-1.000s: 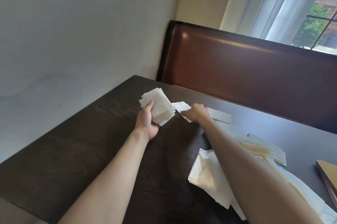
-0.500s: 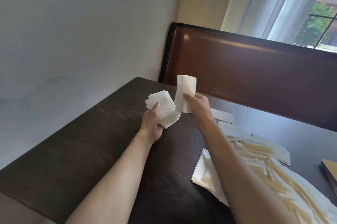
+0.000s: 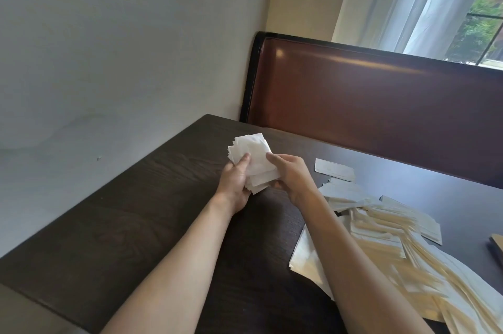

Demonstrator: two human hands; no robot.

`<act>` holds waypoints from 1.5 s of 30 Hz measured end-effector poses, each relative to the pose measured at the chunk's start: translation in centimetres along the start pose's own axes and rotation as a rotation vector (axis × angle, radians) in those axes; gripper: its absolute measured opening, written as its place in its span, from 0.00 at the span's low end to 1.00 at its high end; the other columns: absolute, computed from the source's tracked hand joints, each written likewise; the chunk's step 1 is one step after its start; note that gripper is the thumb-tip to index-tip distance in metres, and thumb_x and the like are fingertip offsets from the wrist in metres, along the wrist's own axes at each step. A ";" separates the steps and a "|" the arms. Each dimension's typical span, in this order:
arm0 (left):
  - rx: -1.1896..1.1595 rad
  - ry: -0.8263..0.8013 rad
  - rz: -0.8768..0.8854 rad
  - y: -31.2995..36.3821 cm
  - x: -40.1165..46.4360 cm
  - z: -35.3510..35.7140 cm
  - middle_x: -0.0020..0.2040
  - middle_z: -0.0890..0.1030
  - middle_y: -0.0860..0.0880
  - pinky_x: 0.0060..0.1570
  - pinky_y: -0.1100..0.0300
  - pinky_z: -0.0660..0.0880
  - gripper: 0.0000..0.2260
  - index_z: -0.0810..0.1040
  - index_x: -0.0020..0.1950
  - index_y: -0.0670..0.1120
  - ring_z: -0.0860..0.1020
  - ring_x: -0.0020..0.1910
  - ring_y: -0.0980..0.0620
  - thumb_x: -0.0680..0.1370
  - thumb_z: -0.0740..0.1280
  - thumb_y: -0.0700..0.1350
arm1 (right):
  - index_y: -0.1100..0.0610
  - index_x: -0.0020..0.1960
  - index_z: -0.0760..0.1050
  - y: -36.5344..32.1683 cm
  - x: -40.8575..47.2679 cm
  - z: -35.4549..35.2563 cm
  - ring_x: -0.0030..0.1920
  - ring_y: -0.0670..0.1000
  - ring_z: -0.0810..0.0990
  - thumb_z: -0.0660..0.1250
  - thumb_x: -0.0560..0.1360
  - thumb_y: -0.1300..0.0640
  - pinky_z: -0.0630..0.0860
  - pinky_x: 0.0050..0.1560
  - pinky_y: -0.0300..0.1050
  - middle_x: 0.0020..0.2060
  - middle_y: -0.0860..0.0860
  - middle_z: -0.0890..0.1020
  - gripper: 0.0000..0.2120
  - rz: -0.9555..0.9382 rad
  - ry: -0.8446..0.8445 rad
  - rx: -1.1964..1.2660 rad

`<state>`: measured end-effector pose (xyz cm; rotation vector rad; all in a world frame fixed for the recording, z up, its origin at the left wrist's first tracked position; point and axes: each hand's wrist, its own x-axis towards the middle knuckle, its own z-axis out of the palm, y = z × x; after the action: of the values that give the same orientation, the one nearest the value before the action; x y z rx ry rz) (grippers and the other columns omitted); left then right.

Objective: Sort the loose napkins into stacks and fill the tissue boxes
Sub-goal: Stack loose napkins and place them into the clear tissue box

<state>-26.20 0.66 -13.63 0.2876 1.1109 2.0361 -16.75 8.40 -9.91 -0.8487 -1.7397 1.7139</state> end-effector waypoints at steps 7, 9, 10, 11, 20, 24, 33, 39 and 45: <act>-0.028 0.044 0.002 -0.1 0.4 -0.2 0.54 0.83 0.41 0.46 0.45 0.82 0.15 0.75 0.68 0.44 0.83 0.48 0.42 0.84 0.64 0.48 | 0.59 0.41 0.84 -0.2 -0.4 -0.4 0.33 0.50 0.76 0.73 0.74 0.62 0.71 0.31 0.41 0.35 0.55 0.81 0.03 -0.017 0.135 0.047; -0.020 0.048 0.003 -0.1 0.4 -0.2 0.53 0.84 0.42 0.44 0.48 0.82 0.14 0.75 0.67 0.46 0.83 0.47 0.44 0.84 0.63 0.49 | 0.59 0.41 0.84 -0.5 -0.4 -0.4 0.35 0.51 0.76 0.73 0.73 0.62 0.70 0.32 0.44 0.37 0.57 0.81 0.03 -0.005 0.131 0.060; -0.018 0.048 0.001 -0.1 0.4 -0.2 0.53 0.84 0.42 0.45 0.47 0.82 0.13 0.75 0.67 0.46 0.83 0.48 0.44 0.84 0.63 0.49 | 0.60 0.41 0.84 -0.6 -0.4 -0.4 0.35 0.51 0.76 0.73 0.73 0.62 0.70 0.31 0.43 0.37 0.57 0.81 0.03 -0.001 0.128 0.058; -0.017 0.049 0.001 -0.1 0.4 -0.1 0.54 0.83 0.42 0.48 0.45 0.82 0.14 0.75 0.67 0.46 0.83 0.49 0.43 0.84 0.63 0.49 | 0.60 0.42 0.84 -0.6 -0.5 -0.4 0.34 0.51 0.76 0.73 0.73 0.62 0.69 0.30 0.42 0.37 0.57 0.81 0.03 0.000 0.126 0.056; -0.095 0.193 0.008 0.1 0.6 0.0 0.53 0.83 0.42 0.42 0.48 0.82 0.16 0.75 0.67 0.44 0.83 0.45 0.45 0.83 0.64 0.51 | 0.62 0.46 0.82 -1.3 -0.9 -0.6 0.29 0.48 0.76 0.72 0.75 0.64 0.72 0.32 0.41 0.34 0.57 0.81 0.01 0.040 -0.053 -0.017; -0.115 0.204 0.019 0.1 0.4 0.3 0.50 0.83 0.44 0.40 0.50 0.82 0.16 0.75 0.67 0.43 0.83 0.44 0.46 0.84 0.63 0.51 | 0.63 0.45 0.84 -1.1 -0.7 -0.7 0.26 0.46 0.73 0.72 0.74 0.64 0.71 0.26 0.35 0.30 0.55 0.81 0.02 -0.015 0.009 -0.055; -0.106 0.211 0.019 0.2 0.2 0.3 0.57 0.82 0.45 0.52 0.49 0.79 0.17 0.74 0.69 0.46 0.81 0.52 0.46 0.83 0.64 0.52 | 0.60 0.47 0.84 -3.1 -0.4 -1.6 0.27 0.43 0.74 0.67 0.75 0.66 0.72 0.29 0.37 0.29 0.50 0.80 0.07 -0.266 0.337 0.028; -0.053 0.095 0.021 0.5 -0.8 0.5 0.54 0.83 0.46 0.43 0.54 0.79 0.17 0.75 0.65 0.47 0.82 0.50 0.49 0.84 0.60 0.56 | 0.60 0.56 0.82 -3.1 -0.9 -0.5 0.30 0.44 0.76 0.66 0.78 0.65 0.72 0.30 0.38 0.35 0.51 0.81 0.09 -0.300 0.174 0.174; 0.055 -0.026 0.036 0.7 -1.3 0.4 0.65 0.81 0.45 0.57 0.49 0.80 0.29 0.73 0.71 0.51 0.80 0.61 0.45 0.80 0.52 0.68 | 0.57 0.55 0.82 -2.9 -1.2 -0.3 0.36 0.47 0.80 0.66 0.79 0.65 0.75 0.31 0.38 0.38 0.51 0.83 0.09 -0.268 0.122 0.282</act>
<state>-25.49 -0.25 -12.60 0.3636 1.1544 2.0298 -15.87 7.72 -6.97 -0.5552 -1.4170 1.6393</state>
